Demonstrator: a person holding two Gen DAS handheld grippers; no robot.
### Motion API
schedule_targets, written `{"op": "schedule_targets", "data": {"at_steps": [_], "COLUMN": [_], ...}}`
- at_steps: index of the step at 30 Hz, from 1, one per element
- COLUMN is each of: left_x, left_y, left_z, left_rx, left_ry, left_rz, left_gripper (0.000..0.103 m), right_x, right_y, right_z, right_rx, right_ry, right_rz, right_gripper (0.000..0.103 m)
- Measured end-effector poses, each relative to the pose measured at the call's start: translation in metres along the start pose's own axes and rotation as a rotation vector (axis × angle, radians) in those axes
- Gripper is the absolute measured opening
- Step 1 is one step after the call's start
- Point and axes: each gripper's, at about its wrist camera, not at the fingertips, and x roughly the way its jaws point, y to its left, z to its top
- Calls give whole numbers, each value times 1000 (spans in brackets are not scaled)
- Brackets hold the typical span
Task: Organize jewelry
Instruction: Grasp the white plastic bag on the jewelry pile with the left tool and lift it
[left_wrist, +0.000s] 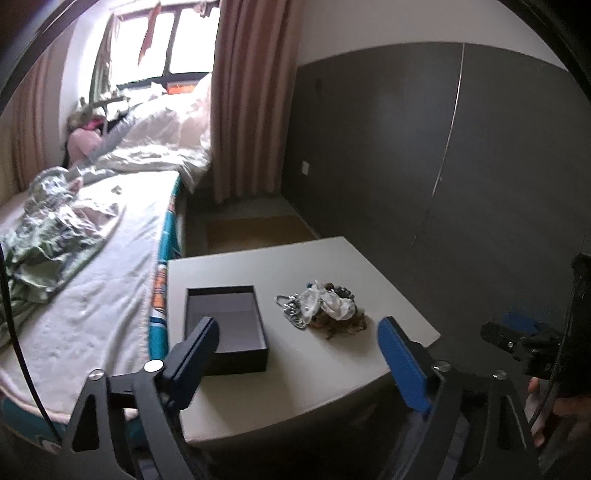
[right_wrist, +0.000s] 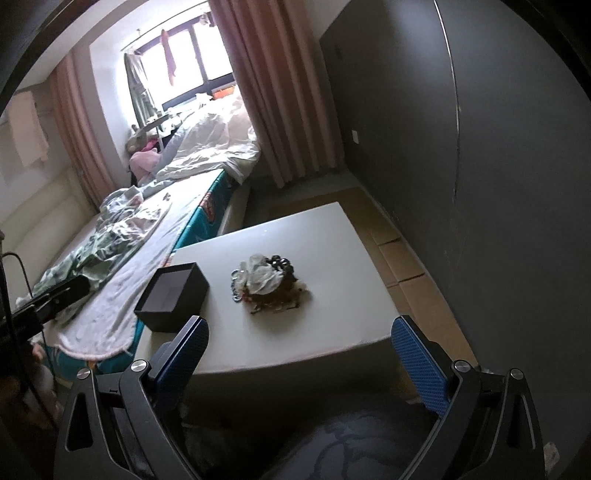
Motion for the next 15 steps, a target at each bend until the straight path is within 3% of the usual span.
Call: {"op": "schedule_targets", "data": {"at_steps": [8, 15], "left_x": [50, 91], "left_y": [-17, -25], "left_z": [15, 29], "left_rx": [14, 12], "left_ry": [97, 158], "left_rz": [-42, -43], "left_gripper": [72, 70], "right_x": [28, 55], "right_y": [-20, -34], "right_z": [9, 21], "right_rx": [22, 45], "right_ry": [37, 85], "right_rz": [13, 27], "right_gripper": [100, 100]}}
